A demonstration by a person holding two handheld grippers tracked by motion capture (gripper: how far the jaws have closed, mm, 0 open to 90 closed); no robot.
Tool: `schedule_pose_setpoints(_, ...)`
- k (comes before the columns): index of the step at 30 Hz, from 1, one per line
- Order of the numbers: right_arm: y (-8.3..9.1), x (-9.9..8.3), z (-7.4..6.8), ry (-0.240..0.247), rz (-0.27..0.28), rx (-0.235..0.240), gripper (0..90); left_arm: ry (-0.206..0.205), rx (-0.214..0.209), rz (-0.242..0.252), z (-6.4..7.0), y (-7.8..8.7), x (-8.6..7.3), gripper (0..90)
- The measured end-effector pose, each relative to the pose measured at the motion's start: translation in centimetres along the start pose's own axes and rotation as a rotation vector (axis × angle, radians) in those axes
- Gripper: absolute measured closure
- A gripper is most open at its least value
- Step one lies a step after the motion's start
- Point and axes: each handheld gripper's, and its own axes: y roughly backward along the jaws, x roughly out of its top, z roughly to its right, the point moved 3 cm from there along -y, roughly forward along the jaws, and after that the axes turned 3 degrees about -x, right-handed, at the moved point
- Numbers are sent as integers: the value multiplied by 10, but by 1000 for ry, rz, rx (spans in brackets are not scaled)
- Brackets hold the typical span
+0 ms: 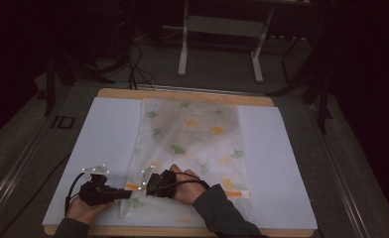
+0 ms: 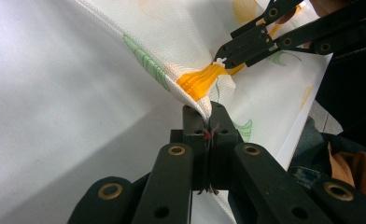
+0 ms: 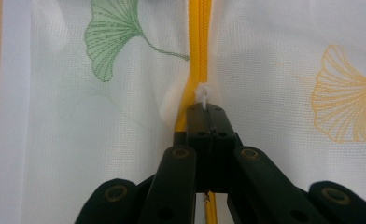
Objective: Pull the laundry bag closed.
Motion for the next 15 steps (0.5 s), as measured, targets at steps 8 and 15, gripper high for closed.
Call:
schedule_pose_setpoints(8,1,0,0,4,4,1,900,-1,-2,2,0,0,0,888)
schedule_pose_setpoints(15,2,-3,0,7,-6,-1,900,1,-5,5,-1,1,0,889)
